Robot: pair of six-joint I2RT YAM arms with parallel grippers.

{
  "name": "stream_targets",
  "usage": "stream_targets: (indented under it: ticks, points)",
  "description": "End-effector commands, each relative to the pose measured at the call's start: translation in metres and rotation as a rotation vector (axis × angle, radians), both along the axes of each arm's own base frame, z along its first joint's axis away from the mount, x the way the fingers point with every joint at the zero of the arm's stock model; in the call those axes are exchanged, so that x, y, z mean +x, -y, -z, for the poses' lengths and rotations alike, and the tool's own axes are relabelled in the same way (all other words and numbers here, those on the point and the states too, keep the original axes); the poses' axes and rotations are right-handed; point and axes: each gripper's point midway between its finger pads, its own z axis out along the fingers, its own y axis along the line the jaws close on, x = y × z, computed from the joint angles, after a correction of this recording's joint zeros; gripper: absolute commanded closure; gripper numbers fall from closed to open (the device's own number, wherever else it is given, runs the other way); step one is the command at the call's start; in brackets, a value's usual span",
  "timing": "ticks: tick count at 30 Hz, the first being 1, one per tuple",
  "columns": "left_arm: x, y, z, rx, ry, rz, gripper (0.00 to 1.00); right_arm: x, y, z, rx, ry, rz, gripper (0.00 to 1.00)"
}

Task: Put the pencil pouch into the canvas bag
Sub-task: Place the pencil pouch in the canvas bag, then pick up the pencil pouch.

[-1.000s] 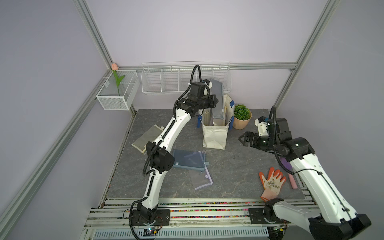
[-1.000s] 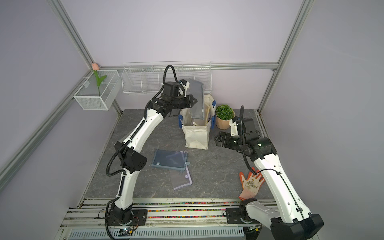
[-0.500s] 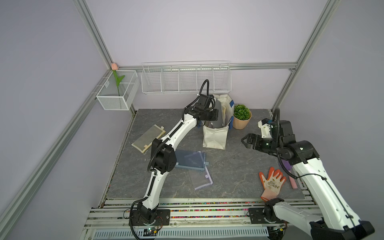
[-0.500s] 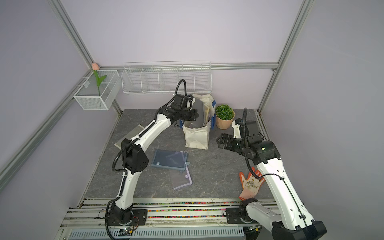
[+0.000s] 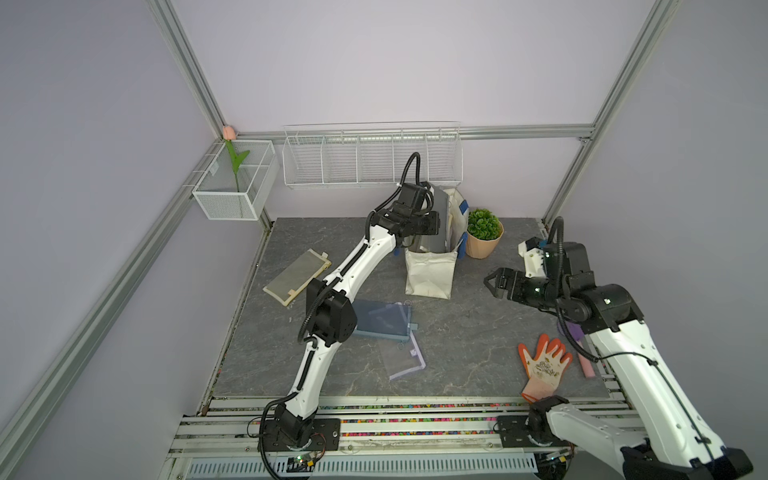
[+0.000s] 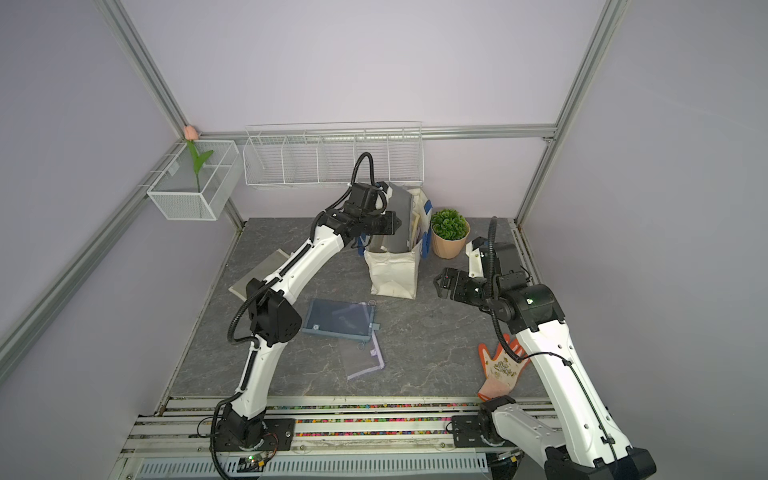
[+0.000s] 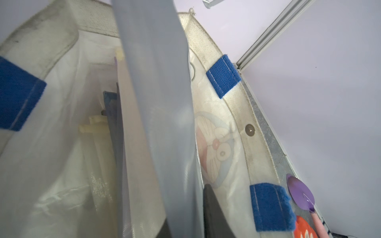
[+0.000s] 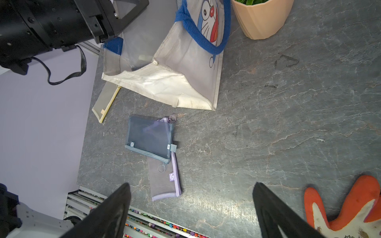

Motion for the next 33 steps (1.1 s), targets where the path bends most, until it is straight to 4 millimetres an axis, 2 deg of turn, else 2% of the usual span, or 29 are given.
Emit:
stream_targets:
  ticks: [1, 6, 9, 13, 16, 18, 20, 23, 26, 29, 33]
  points:
    - [-0.002, -0.009, -0.001, 0.053, 0.003, -0.023, 0.7, -0.005, 0.004, 0.001, -0.003, -0.003, 0.015, 0.06]
    - [-0.009, -0.021, -0.026, 0.064, 0.043, -0.037, 0.57, -0.005, 0.003, 0.0, 0.004, 0.002, 0.012, 0.06]
    - [-0.019, -0.034, -0.052, 0.072, 0.081, -0.05, 0.55, -0.004, 0.002, 0.0, 0.009, 0.002, 0.008, 0.06]
    - [-0.052, -0.06, -0.094, 0.049, 0.142, -0.039, 0.52, -0.005, -0.007, 0.008, 0.039, -0.016, -0.021, 0.06]
    - [-0.086, -0.086, -0.103, 0.02, 0.145, -0.048, 0.41, -0.009, -0.024, 0.015, 0.044, -0.017, -0.075, 0.07]
    - [-0.108, -0.103, -0.093, 0.007, 0.096, -0.065, 0.36, -0.014, -0.04, 0.021, 0.032, -0.021, -0.123, 0.07]
    - [-0.132, -0.119, -0.07, -0.031, -0.006, -0.078, 0.33, -0.018, -0.056, 0.034, 0.021, -0.045, -0.16, 0.07]
    - [-0.163, -0.14, -0.027, -0.097, -0.145, -0.112, 0.3, -0.022, -0.08, 0.052, 0.018, -0.092, -0.208, 0.07]
    - [-0.189, -0.164, 0.018, -0.13, -0.261, -0.188, 0.29, -0.02, -0.113, 0.062, 0.007, -0.101, -0.282, 0.07]
    - [-0.206, -0.188, 0.061, -0.176, -0.365, -0.269, 0.28, -0.016, -0.144, 0.082, -0.01, -0.128, -0.341, 0.07]
    - [-0.214, -0.22, 0.103, -0.281, -0.457, -0.391, 0.27, -0.006, -0.183, 0.113, 0.004, -0.171, -0.408, 0.06]
